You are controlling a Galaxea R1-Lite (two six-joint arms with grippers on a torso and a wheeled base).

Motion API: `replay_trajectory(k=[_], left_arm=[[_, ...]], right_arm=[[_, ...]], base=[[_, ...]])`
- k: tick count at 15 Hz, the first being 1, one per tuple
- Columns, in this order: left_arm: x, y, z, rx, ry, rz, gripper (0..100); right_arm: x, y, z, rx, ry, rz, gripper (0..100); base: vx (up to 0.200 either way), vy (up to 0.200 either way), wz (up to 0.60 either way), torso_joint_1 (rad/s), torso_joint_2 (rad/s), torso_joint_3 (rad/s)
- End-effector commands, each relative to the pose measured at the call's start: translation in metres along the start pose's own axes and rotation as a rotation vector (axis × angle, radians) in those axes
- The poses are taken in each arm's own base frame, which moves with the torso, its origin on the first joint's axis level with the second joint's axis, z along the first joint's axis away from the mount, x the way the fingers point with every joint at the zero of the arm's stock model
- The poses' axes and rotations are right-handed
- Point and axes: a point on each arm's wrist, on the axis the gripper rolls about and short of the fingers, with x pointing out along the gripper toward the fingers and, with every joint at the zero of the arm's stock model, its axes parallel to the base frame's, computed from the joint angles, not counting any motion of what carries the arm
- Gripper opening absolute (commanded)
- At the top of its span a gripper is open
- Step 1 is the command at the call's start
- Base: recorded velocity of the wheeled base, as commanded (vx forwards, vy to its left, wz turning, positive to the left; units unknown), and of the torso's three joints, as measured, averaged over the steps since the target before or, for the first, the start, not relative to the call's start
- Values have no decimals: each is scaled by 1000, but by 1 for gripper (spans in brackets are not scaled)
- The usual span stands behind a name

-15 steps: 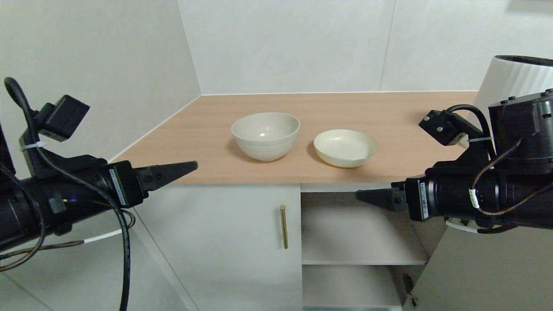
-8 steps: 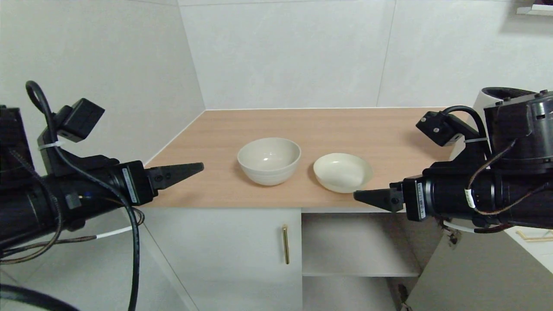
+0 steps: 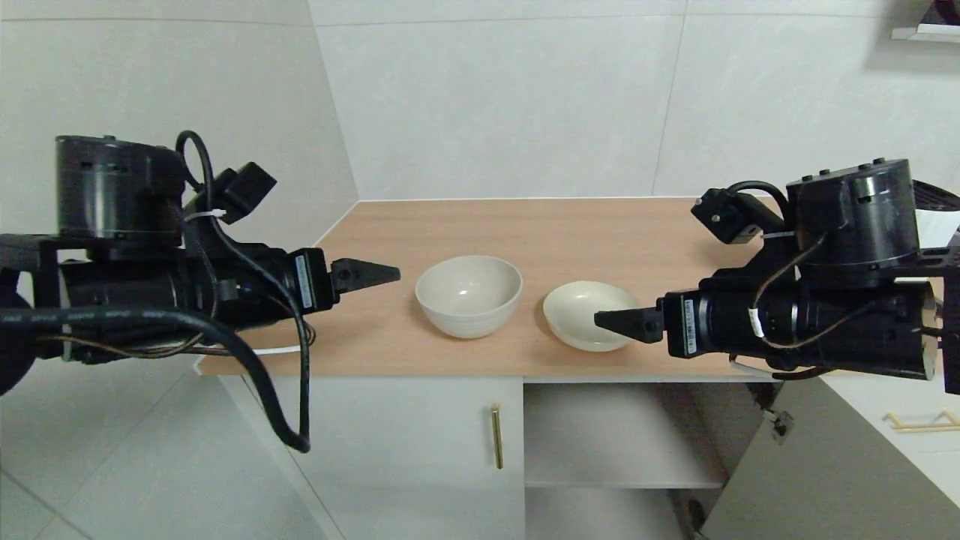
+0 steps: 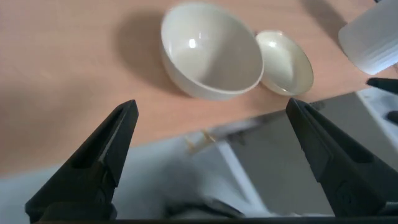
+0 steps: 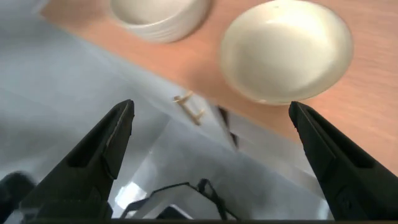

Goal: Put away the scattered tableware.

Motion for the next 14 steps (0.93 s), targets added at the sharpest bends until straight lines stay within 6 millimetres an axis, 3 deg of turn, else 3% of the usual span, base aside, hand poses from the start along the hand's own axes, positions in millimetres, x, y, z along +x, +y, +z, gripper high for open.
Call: replay_trajectory(k=[1,5,9,14], left_arm=[[21,-5,4,-65,51,-5,100],[50,-10,3,-193,60,103,100],[97,-4,-10,-246,71,237,100],[112,-2,-18,-256,92,267,100]], right_arm=[[16,-3,7,16,48,-85,100],[36,-11,14,104,46,-212,100],[47,-18,13,119,40,-245,100],[47,-19,13,121,29,-244,100]], base=[[0,0,0,0,0,0],[0,0,0,0,0,0],[0,0,0,0,0,0],[0,0,0,0,0,0]])
